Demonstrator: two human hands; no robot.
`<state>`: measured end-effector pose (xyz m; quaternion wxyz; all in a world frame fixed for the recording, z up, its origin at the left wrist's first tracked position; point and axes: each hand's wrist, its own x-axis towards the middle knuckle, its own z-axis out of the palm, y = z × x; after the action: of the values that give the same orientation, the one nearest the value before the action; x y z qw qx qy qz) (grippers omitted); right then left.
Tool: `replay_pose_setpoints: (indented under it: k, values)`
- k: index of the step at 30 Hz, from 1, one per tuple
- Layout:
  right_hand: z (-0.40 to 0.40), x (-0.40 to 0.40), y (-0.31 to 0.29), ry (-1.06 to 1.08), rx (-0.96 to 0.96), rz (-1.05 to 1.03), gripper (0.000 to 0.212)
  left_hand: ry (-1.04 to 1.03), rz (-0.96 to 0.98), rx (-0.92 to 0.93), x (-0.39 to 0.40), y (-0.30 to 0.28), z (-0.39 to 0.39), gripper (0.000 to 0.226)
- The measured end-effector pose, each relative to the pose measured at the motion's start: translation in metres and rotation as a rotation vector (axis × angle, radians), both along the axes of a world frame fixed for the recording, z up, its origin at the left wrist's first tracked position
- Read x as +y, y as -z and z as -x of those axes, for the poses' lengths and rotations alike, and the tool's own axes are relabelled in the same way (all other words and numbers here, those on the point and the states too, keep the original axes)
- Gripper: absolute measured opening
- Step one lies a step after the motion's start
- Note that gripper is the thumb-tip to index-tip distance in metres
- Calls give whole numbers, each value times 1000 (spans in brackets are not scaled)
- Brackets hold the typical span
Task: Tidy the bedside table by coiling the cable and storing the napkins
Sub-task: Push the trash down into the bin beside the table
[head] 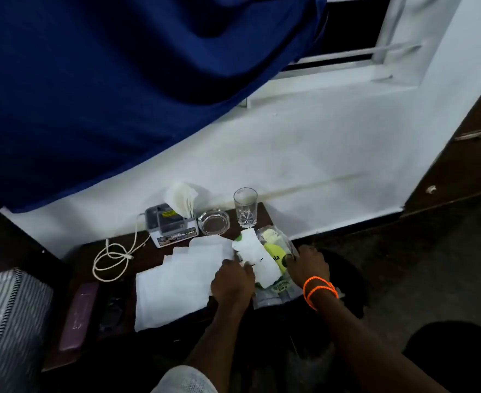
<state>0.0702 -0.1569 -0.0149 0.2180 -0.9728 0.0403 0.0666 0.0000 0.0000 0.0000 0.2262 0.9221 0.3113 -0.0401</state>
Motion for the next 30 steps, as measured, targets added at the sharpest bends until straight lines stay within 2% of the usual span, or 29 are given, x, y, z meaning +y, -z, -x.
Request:
replay_pose_setpoints:
  k: [4, 8, 11, 15, 17, 19, 22, 25, 30]
  values:
    - [-4, -5, 2, 57, 34, -187, 31, -71, 98, -2, -3, 2, -10, 46]
    - [-3, -8, 5, 62, 33, -262, 24, -16, 153, 27, -7, 2, -18, 37]
    - [-6, -18, 2, -6, 65, -279, 16, -11, 255, 12, -9, 0, -23, 49]
    - [-9, -38, -9, -150, 170, -199, 40, -23, 343, -6, -15, -6, -26, 69]
    - [-10, -48, -16, -157, 183, -188, 45, -8, 374, -19, -21, -9, -27, 64]
    - [-10, -59, -25, -125, 169, -183, 45, -15, 445, -65, -31, -14, -28, 49]
    - [-10, -80, -40, -14, 131, -180, 35, -17, 550, -171, -52, -24, -37, 35]
    - [-11, -103, -49, 78, 83, -155, 25, 26, 612, -221, -75, -28, -49, 35]
    - [-15, -133, -49, 127, 79, -115, 21, 140, 489, -209, -116, -22, -59, 21]
